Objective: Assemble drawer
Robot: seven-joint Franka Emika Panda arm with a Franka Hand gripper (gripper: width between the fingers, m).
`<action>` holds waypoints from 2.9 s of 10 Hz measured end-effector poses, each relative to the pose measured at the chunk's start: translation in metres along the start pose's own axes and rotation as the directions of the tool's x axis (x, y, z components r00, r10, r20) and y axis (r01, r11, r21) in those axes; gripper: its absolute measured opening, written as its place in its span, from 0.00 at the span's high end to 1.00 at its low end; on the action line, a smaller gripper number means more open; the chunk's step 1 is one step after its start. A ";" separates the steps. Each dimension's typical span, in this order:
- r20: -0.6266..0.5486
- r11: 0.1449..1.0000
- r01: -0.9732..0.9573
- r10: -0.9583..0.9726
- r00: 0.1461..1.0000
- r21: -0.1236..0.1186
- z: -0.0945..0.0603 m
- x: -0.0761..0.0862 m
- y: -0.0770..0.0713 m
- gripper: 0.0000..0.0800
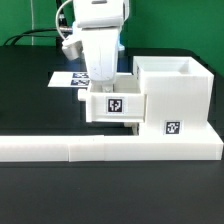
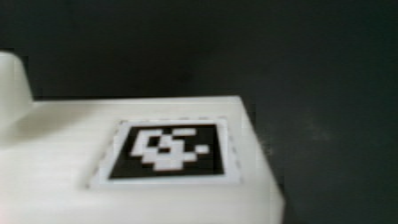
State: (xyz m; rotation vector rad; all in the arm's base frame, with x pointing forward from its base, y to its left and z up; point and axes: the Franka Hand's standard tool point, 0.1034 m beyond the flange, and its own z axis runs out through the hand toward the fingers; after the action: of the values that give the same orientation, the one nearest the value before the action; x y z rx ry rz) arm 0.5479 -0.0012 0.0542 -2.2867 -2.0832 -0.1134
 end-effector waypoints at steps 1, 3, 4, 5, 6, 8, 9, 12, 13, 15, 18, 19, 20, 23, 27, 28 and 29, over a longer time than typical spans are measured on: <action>-0.001 1.000 0.008 -0.008 1.000 -0.005 0.000 0.001 0.000 0.95; 0.001 1.000 0.006 -0.006 1.000 -0.006 0.000 0.001 0.000 0.95; 0.001 1.000 0.005 -0.005 1.000 -0.006 0.000 0.001 0.000 0.95; 0.001 1.000 0.005 -0.005 1.000 -0.006 0.000 0.000 0.000 0.95; 0.001 1.000 0.005 -0.005 1.000 -0.006 0.000 0.000 0.000 0.95; 0.009 0.999 0.033 -0.033 0.999 -0.007 0.000 0.001 0.001 0.95; 0.016 0.999 0.045 -0.045 0.999 -0.006 0.000 0.000 0.002 0.95; 0.025 0.999 0.053 -0.053 0.998 0.006 -0.001 -0.003 0.003 0.95; 0.025 0.999 0.052 -0.052 0.998 0.006 -0.001 -0.003 0.003 0.95; 0.025 0.999 0.052 -0.052 0.998 0.006 -0.001 -0.003 0.003 0.95; 0.045 0.996 0.091 -0.092 0.995 0.019 -0.001 -0.004 0.002 0.95; 0.050 0.995 0.097 -0.098 0.994 0.024 -0.002 -0.004 0.002 0.95; 0.052 0.995 0.101 -0.102 0.993 0.024 -0.002 -0.004 0.002 0.95; 0.052 0.995 0.099 -0.100 0.994 0.023 -0.002 -0.004 0.002 0.95; 0.046 0.993 0.117 -0.117 0.992 0.023 0.001 0.005 0.006 0.95; 0.046 0.993 0.118 -0.119 0.992 0.022 0.001 0.005 0.006 0.95; 0.046 0.992 0.122 -0.122 0.991 0.014 0.002 0.005 0.006 0.95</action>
Offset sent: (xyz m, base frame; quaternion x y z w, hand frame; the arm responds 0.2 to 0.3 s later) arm 0.0000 0.0000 0.0000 0.0000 0.0000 0.0000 1.0000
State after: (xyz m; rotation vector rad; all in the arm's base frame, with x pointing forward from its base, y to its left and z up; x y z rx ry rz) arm 0.5544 0.0030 0.0528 -2.1754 -2.2402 -0.0526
